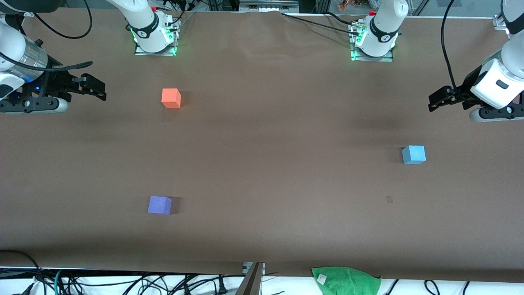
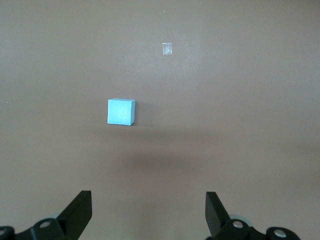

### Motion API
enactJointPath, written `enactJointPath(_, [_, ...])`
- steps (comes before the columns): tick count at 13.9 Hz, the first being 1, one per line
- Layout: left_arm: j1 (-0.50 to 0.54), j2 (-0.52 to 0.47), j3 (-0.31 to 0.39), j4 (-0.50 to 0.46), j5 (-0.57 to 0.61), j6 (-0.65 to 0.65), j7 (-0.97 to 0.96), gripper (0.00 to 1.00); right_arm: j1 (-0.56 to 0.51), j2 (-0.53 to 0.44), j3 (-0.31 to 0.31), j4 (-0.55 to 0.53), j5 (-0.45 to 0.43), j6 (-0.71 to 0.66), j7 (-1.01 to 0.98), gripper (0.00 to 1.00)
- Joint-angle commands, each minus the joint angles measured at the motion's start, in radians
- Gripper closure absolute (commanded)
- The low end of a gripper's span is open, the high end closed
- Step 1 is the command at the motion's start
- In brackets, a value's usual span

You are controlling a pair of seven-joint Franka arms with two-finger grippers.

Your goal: Place blue block between orange and purple blocks

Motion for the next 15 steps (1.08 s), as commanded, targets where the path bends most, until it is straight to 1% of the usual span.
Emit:
enactJointPath(1, [0.002, 0.010, -0.002, 0.030, -0.007, -0.032, 0.013, 0.00, 0.001, 0.001, 0.000, 0.010, -0.013, -0.015, -0.014, 0.01])
enactJointPath(9, [0.002, 0.012, 0.000, 0.028, -0.007, -0.041, 0.013, 0.00, 0.001, 0.001, 0.000, 0.010, -0.013, -0.015, -0.014, 0.01])
enactJointPath(13, [0.002, 0.016, 0.004, 0.028, -0.007, -0.102, 0.007, 0.00, 0.001, 0.001, 0.000, 0.010, -0.013, -0.015, -0.014, 0.01])
enactJointPath(14, [0.005, 0.025, 0.007, 0.025, -0.004, -0.136, 0.008, 0.00, 0.001, 0.001, 0.000, 0.010, -0.013, -0.015, -0.014, 0.01])
enactJointPath(15, [0.022, 0.057, 0.007, 0.025, 0.001, -0.177, 0.010, 0.00, 0.001, 0.001, 0.000, 0.010, -0.013, -0.015, -0.014, 0.01])
